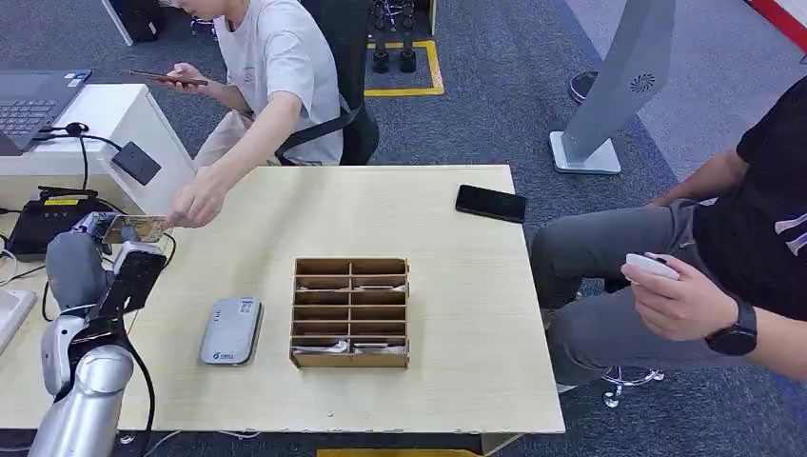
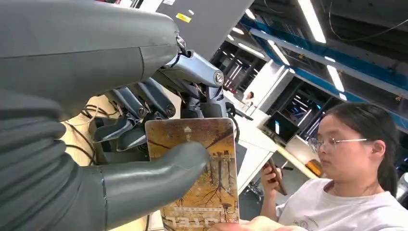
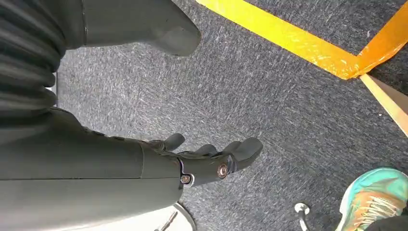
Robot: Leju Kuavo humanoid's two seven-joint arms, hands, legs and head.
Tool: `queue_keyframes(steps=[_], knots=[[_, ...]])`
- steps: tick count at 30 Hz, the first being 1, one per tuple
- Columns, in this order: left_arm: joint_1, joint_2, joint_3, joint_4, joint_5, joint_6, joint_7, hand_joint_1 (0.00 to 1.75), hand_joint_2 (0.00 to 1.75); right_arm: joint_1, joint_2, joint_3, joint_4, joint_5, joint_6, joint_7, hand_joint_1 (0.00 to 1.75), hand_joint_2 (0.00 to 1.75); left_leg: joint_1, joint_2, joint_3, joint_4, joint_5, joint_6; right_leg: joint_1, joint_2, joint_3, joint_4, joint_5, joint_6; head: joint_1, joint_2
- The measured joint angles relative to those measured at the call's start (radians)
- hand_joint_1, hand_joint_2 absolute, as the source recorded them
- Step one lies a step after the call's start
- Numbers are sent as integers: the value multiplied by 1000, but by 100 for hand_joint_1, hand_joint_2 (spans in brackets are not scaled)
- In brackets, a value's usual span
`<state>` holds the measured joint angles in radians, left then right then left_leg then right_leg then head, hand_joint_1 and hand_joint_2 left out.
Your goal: Pass the card to the sensor for recognition and then transmit it.
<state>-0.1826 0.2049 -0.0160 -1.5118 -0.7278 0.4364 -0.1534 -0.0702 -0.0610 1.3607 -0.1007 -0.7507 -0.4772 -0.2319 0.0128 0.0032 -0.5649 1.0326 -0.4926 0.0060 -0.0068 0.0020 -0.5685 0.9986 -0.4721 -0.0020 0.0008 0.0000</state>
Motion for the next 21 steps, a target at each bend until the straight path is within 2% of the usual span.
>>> queue_keyframes(steps=[7,9,11,14,21], knots=[[0,0,0,0,2,0,-1,0,175,0,0,0,0,0,0,0,0,175,0,0,0,0,0,0,0,0,0,0,0,0,0,0],[0,0,0,0,35,-8,-18,0,175,0,0,0,0,0,0,0,0,175,0,0,0,0,0,0,0,0,0,0,0,0,0,0],[2,2,0,-1,87,-47,-29,0,175,1,0,0,0,-14,-2,-1,0,175,0,0,0,0,0,0,0,0,0,0,0,0,0,0],[19,27,0,-32,91,-100,-12,0,175,4,0,0,0,-24,-2,-9,0,175,0,0,0,0,0,0,0,0,0,0,0,0,0,0],[20,43,0,-58,102,-119,-13,0,175,4,-2,0,0,-40,-2,-17,0,175,0,0,0,0,0,0,0,0,0,0,0,0,0,0]])
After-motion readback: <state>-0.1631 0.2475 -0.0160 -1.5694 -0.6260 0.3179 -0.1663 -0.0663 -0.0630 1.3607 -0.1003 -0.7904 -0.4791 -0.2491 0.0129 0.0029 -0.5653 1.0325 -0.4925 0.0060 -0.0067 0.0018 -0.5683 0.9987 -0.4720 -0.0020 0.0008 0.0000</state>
